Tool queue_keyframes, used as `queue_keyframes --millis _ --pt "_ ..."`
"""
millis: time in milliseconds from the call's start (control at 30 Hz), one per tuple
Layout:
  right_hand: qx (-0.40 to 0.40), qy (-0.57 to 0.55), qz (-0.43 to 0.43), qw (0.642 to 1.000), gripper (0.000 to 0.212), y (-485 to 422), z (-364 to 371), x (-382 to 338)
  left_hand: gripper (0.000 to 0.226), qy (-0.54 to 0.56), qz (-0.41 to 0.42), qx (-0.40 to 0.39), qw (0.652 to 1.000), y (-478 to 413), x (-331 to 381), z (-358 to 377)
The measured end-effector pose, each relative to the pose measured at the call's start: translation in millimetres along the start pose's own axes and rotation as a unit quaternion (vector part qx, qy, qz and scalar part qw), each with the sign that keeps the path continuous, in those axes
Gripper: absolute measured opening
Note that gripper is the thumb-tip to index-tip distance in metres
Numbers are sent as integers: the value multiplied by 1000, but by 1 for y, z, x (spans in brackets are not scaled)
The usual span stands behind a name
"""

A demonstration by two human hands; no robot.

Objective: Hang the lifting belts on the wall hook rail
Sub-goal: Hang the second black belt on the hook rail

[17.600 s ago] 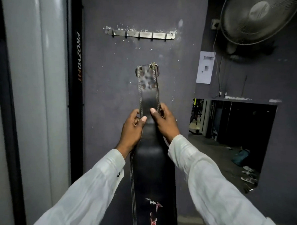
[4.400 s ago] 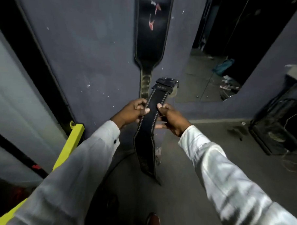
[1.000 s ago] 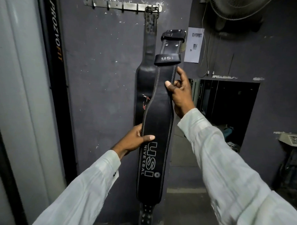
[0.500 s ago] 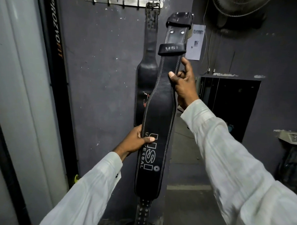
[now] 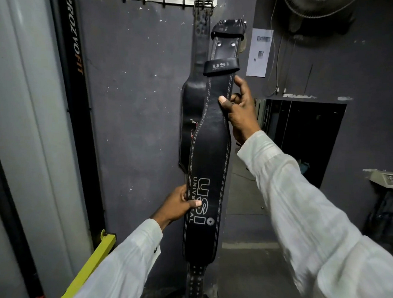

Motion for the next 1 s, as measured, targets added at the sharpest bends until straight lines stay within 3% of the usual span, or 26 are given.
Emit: queue_keyframes --millis 200,400,500,533,667,767,900,1000 --pt "-15 -5 16 1000 65 15 -6 11 37 37 -2 -33 999 -1 5 -4" --pt "-46 14 55 997 64 35 -4 35 36 126 115 127 977 -35 137 -62" --pt "-92 14 93 991 61 50 -1 53 51 151 129 151 968 -55 186 -91" --pt "-103 20 112 988 60 56 -1 58 47 166 127 153 966 -59 193 -96" --pt "-112 44 174 978 41 64 -15 58 24 144 106 210 961 -63 178 -101" --pt "-76 37 171 982 21 45 -28 35 24 136 112 173 969 -58 159 -83" --pt "-119 110 160 974 24 33 -5 21 29 139 83 150 975 -58 143 -62" --pt "-125 138 156 970 37 39 -2 34 47 103 82 154 979 -59 128 -61"
Point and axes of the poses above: each hand's wrist, its own y-axis away from the middle knuckle, its own z-axis out of the palm, x = y × z, the point moved 7 cm from there along -y, towards the middle knuckle, and after that the axes turned 13 degrees about -y, right-handed, at the moved point
